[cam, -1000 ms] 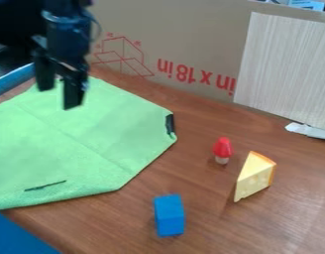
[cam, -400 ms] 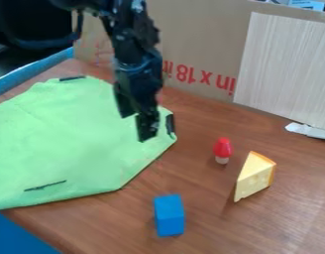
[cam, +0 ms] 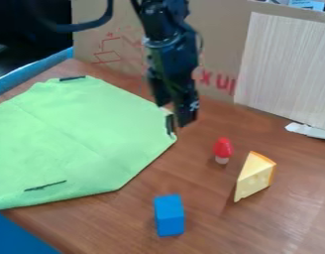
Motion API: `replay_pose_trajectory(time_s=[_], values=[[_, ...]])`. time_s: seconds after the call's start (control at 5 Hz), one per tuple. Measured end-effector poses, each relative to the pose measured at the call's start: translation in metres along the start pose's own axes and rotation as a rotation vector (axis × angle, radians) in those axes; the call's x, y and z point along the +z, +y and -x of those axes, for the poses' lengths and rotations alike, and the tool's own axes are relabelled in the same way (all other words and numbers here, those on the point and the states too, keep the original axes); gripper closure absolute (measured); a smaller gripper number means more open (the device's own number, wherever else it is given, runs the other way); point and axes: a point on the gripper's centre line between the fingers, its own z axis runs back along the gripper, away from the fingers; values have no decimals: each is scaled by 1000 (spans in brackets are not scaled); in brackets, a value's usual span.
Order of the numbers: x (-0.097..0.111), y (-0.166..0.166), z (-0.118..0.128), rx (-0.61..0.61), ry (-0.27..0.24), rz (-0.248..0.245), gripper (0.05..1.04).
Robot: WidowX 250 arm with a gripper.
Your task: Put the mushroom to the bottom right side of the green cloth
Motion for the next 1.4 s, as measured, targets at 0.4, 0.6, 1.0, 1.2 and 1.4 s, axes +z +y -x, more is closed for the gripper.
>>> replay_pose_trajectory(time_s=[0.4,0.6,1.0,1.2,1.4], values=[[-24,-26,-20,-50,-11,127,83],[-33,-49,-27,-115,-1,150,83],[-37,-55,-32,-133,-5,113,83],[-46,-57,-31,-147,21,90,83],[-44,-55,-36,-139,7,81,83]])
